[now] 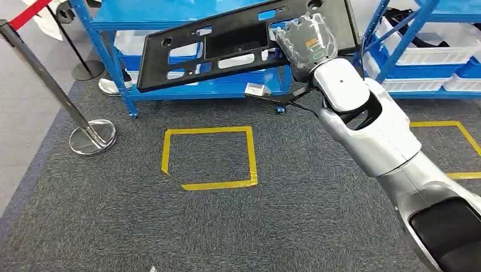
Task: Take the parts from the cabinet and place them on the table.
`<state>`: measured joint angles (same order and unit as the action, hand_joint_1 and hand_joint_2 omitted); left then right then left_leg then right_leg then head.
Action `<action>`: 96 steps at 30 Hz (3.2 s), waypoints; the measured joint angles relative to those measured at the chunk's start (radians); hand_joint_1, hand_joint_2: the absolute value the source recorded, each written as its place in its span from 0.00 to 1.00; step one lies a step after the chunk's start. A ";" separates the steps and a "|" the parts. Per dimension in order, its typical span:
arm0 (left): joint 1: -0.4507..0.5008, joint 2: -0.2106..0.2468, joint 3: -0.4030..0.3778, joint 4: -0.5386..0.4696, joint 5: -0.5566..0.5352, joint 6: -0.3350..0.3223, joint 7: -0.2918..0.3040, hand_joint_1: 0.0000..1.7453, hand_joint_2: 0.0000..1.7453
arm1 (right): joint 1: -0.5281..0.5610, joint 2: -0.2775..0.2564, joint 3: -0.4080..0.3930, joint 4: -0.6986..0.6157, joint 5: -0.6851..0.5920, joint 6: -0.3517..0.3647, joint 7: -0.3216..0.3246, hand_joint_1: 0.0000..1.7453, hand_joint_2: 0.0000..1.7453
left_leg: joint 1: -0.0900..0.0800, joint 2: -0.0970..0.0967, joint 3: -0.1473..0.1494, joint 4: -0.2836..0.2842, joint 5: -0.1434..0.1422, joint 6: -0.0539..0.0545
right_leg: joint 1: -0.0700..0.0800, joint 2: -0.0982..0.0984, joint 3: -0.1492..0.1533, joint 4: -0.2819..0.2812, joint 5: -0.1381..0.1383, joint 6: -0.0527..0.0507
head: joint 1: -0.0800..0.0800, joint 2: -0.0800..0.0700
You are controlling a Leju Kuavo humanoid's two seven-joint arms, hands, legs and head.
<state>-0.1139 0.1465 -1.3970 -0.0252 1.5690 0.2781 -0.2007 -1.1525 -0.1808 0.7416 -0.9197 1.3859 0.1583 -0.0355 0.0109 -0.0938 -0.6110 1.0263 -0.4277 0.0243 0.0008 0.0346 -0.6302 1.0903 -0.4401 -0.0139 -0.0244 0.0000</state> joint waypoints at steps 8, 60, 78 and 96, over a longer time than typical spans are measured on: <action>0.005 -0.003 0.001 0.000 0.000 0.000 0.010 0.00 1.00 | -0.005 0.004 0.000 0.002 0.003 -0.003 0.000 1.00 1.00 | 0.006 0.029 -0.040 0.030 -0.022 -0.041 | -0.004 -0.013 0.056 -0.118 0.018 -0.026 | -0.003 0.000; 0.008 0.010 0.004 -0.005 0.000 -0.007 0.029 0.00 1.00 | -0.066 0.040 0.001 0.174 -0.320 0.057 -0.081 1.00 1.00 | 0.003 0.019 -0.016 -0.012 0.019 0.005 | -0.013 -0.032 -0.066 0.156 -0.093 0.019 | -0.007 0.000; 0.016 0.021 0.011 -0.006 -0.001 -0.037 0.037 0.00 1.00 | -0.100 0.035 0.023 0.185 -0.346 0.060 -0.095 1.00 1.00 | -0.010 0.176 -0.023 0.004 0.003 -0.034 | -0.002 -0.131 0.037 -0.062 -0.027 -0.009 | -0.019 0.000; 0.019 0.021 0.032 -0.007 0.000 -0.018 0.055 0.00 1.00 | -0.112 0.024 0.079 0.191 -0.366 0.063 -0.097 1.00 1.00 | 0.012 -0.049 -0.045 -0.007 0.028 -0.022 | -0.008 0.048 0.010 -0.046 -0.013 0.005 | -0.018 0.000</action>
<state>-0.0951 0.1678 -1.3645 -0.0324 1.5686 0.2605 -0.1461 -1.2641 -0.1572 0.8210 -0.7290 1.0197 0.2216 -0.1328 0.0233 -0.1427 -0.6564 1.0192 -0.4000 0.0020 -0.0068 0.0821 -0.6204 1.0442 -0.4533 -0.0088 -0.0423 0.0000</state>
